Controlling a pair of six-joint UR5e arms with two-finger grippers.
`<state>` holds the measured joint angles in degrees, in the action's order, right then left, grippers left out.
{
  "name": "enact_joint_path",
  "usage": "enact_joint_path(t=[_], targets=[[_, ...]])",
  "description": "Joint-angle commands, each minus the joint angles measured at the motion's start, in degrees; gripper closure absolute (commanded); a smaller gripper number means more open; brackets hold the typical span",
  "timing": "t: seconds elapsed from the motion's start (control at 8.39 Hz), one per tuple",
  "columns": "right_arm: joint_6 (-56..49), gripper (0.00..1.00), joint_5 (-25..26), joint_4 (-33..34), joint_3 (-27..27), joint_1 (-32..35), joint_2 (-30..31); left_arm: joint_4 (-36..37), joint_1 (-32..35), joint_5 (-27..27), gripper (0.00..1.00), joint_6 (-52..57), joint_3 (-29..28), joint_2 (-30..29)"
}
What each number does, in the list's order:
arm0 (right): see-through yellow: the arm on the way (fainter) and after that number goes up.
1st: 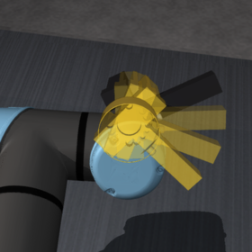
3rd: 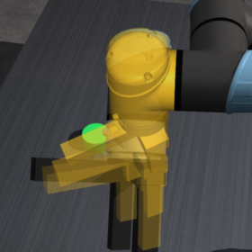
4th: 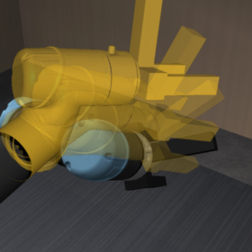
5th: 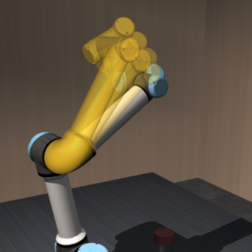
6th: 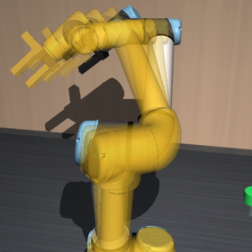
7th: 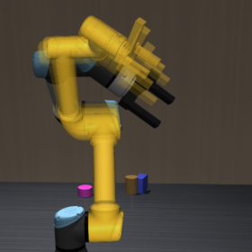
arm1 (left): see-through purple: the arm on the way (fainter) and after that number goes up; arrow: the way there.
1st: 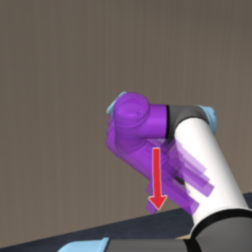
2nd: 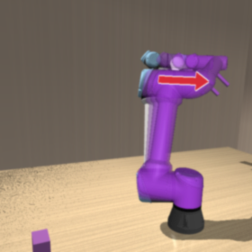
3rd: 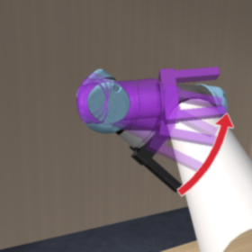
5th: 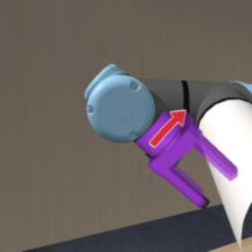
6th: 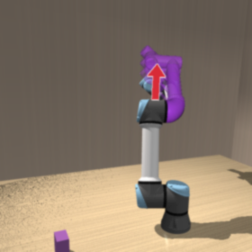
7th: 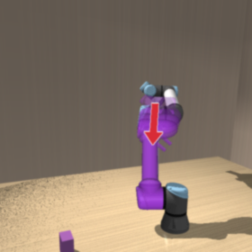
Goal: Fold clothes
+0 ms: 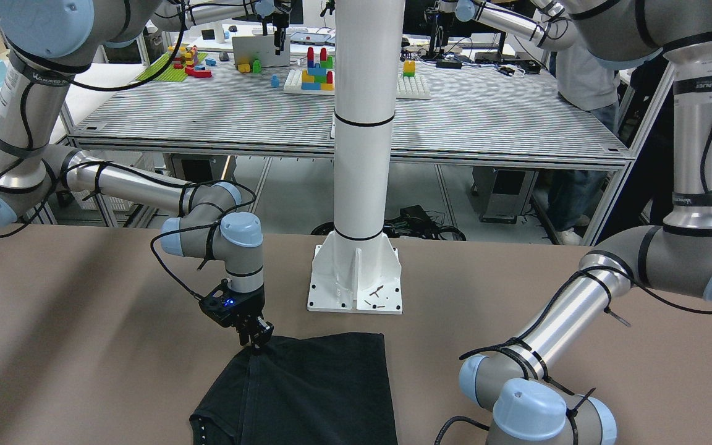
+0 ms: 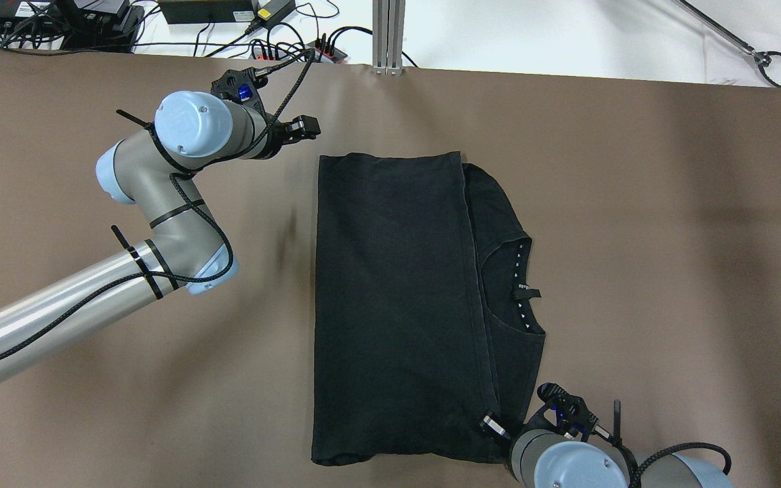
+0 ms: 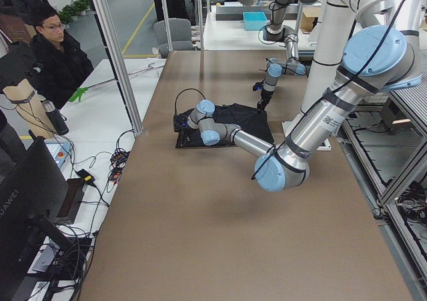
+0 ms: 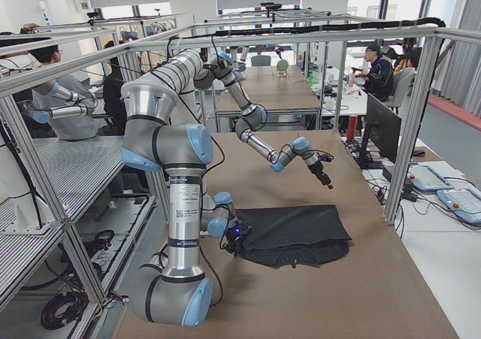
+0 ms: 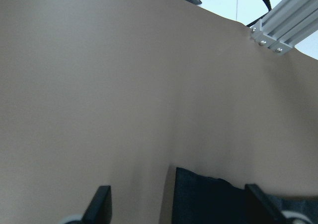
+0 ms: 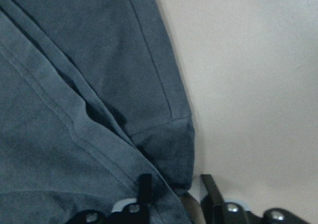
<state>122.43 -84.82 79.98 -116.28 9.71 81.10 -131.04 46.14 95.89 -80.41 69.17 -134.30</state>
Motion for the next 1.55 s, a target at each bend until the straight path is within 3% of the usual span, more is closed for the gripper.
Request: enact_joint_path(t=[0.0, 0.6, 0.72, 1.07, 1.31, 1.43], targets=[[-0.09, 1.0, 0.27, -0.08, -0.09, -0.31, -0.59, 0.0, 0.0, -0.09, 0.06, -0.18, 0.09, 0.0], [-0.7, 1.0, -0.35, 2.71, -6.67, -0.31, 0.03, 0.0, -0.26, 0.09, 0.06, -3.06, 0.87, 0.35], [-0.7, 1.0, -0.44, 3.34, -7.46, -0.66, 0.11, 0.0, -0.7, 0.35, 0.06, -6.39, 4.45, 3.22], [-0.52, 1.0, -0.35, 3.26, -7.82, -2.42, -0.06, -0.09, -8.5, -0.18, 0.06, -14.58, 29.18, 23.3], [-0.17, 1.0, 0.0, 3.17, -7.82, -3.56, -0.59, -0.09, -16.91, -7.42, 0.06, -22.03, 40.29, 34.23], [-0.17, 1.0, 0.0, 3.17, -8.17, -3.47, -0.59, -0.09, -22.88, -13.21, 0.06, -25.81, 41.91, 36.8]])
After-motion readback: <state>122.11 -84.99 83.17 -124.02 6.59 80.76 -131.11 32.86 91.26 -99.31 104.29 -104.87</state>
